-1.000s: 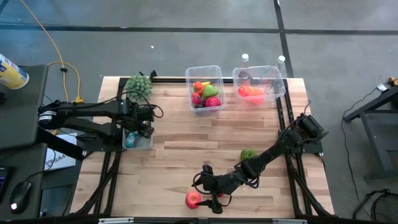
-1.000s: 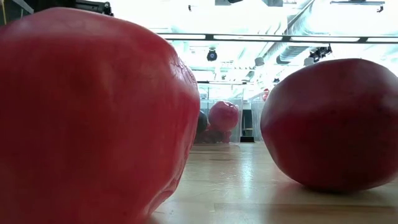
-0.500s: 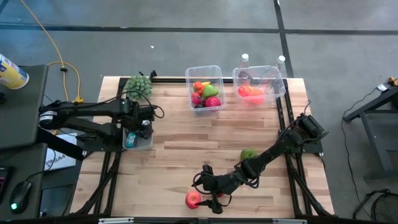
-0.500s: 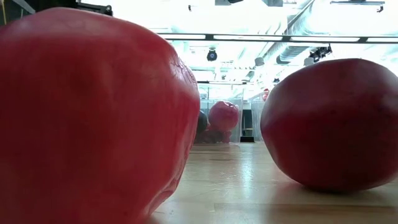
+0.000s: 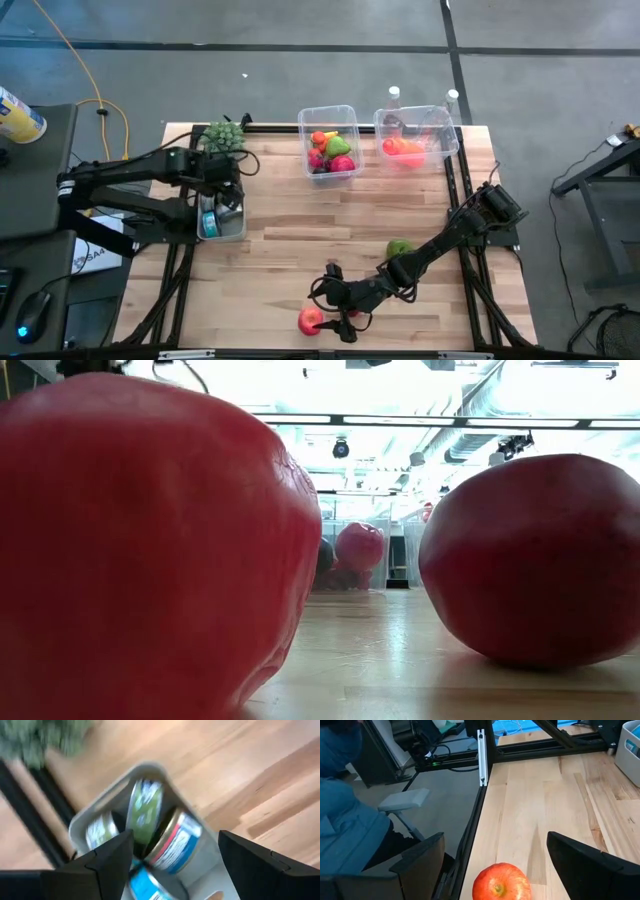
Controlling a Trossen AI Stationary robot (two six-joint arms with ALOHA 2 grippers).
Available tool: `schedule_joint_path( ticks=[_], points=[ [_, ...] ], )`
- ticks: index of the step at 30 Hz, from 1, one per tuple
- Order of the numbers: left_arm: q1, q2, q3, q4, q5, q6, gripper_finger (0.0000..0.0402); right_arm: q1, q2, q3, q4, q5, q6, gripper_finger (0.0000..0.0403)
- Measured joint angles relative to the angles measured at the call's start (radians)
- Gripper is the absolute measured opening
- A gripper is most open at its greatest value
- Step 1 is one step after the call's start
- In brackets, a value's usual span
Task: Pick & Place Food Item
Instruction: Put the green apple into the left transparent bin
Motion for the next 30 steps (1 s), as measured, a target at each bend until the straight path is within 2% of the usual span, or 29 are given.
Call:
schedule_joint_path(
  ticks=[10, 18, 22, 24, 27, 30],
  points=[
    [-0.241, -0.027, 0.037, 0.152, -0.009, 0.165, 0.0282, 0.008, 0.000, 0.000, -0.036, -0.065, 0.004, 0.0339],
    [-0.538, -0.011, 0.031, 0.466, -0.158, 0.295, 0.0282, 0.068, 0.000, 0.000, -0.038, -0.088, -0.052, 0.0339],
    [-0.659, 0.040, 0.030, 0.620, -0.172, 0.356, 0.0282, 0.105, -0.006, 0.000, -0.059, -0.085, -0.077, 0.0339],
    [-0.708, 0.076, 0.030, 0.675, -0.172, 0.374, 0.0282, 0.127, -0.022, 0.000, -0.070, -0.088, -0.025, 0.0339],
    [-0.767, 0.144, 0.030, 0.736, -0.172, 0.396, 0.0282, 0.167, -0.056, 0.000, -0.096, -0.050, 0.050, 0.0339],
    [-0.801, 0.217, 0.029, 0.771, -0.172, 0.419, 0.0282, 0.209, -0.073, 0.001, -0.152, 0.055, 0.086, 0.0339]
  ],
)
